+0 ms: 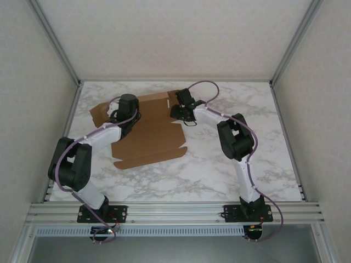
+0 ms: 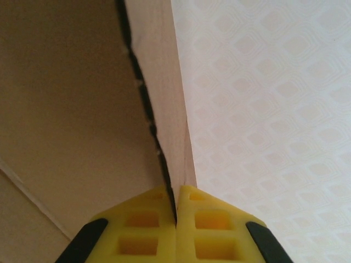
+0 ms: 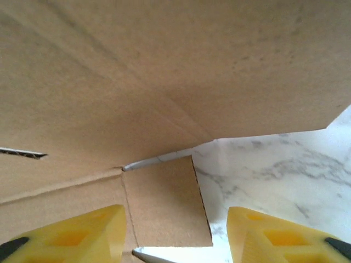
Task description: Fold the paper box
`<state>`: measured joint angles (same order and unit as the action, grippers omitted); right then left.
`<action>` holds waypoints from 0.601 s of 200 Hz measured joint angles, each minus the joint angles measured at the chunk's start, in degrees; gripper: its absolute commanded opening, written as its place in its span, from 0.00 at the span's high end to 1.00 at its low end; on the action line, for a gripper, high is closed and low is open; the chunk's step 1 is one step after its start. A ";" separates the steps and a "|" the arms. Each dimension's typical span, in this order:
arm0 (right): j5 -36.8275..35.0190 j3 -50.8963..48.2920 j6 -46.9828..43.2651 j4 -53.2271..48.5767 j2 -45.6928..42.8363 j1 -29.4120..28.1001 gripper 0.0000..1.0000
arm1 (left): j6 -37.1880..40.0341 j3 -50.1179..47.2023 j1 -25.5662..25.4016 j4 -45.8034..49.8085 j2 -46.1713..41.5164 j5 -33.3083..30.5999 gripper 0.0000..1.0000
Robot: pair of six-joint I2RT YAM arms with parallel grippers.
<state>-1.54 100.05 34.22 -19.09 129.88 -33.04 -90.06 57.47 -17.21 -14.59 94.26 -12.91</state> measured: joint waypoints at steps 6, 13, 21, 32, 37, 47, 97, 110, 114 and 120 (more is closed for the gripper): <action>0.24 0.98 -0.28 -0.31 0.63 0.07 0.46 | 0.00 0.00 0.09 -0.20 0.15 0.09 1.00; 0.68 1.95 -0.50 -0.85 1.27 0.13 0.45 | 0.00 0.04 0.20 -0.39 0.31 0.15 1.00; 1.25 2.84 -0.61 -1.40 1.90 0.15 0.45 | 0.00 0.07 0.31 -0.59 0.46 0.28 1.00; 1.77 3.48 -0.63 -1.57 2.51 0.17 0.44 | 0.00 0.09 0.44 -0.79 0.63 0.42 1.00; 1.92 3.48 -0.63 -1.66 2.62 0.17 0.44 | 0.00 0.09 0.46 -0.90 0.70 0.52 1.00; 2.21 3.48 -0.63 -1.86 2.82 0.15 0.42 | 0.00 0.09 0.50 -1.11 0.83 0.55 1.00; 4.61 3.76 -0.83 -1.81 3.52 0.35 0.38 | -0.02 0.07 0.87 -1.90 1.16 1.36 1.00; 5.75 3.08 -0.83 -0.57 3.45 0.55 0.39 | -0.02 0.07 0.90 -1.92 1.16 1.49 1.00; 6.03 2.54 -0.81 0.13 3.30 0.68 0.39 | -0.02 0.07 0.94 -1.92 1.16 1.55 1.00; 6.58 1.44 -0.72 1.33 2.80 0.83 0.39 | -0.02 0.07 0.94 -1.95 1.16 1.60 1.00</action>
<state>5.04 101.49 33.50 -17.76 132.68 -32.21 -90.08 57.54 -16.27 -16.53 95.42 -11.31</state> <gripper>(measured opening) 0.616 0.054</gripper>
